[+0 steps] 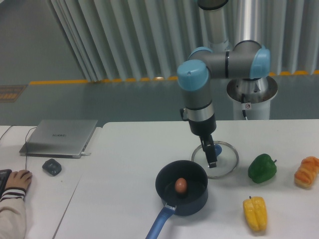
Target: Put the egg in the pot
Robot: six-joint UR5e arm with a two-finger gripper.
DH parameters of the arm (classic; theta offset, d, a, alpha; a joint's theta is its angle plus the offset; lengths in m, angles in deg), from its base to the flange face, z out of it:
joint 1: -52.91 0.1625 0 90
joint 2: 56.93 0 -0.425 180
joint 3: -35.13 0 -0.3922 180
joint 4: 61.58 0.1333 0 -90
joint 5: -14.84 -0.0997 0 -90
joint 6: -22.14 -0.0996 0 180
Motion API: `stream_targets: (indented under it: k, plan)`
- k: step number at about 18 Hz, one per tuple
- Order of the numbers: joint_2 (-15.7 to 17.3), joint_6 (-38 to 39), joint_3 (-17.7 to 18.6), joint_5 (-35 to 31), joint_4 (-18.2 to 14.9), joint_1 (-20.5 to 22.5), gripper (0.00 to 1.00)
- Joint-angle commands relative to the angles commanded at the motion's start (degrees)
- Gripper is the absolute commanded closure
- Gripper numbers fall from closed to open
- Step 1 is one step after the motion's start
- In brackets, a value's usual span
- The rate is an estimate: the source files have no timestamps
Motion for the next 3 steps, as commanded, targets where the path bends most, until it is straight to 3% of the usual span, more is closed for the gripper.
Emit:
stream_targets:
  k: [3]
  plan:
    - [1.0, -0.1, 0.5, 1.8, -0.9, 1.5, 0.00]
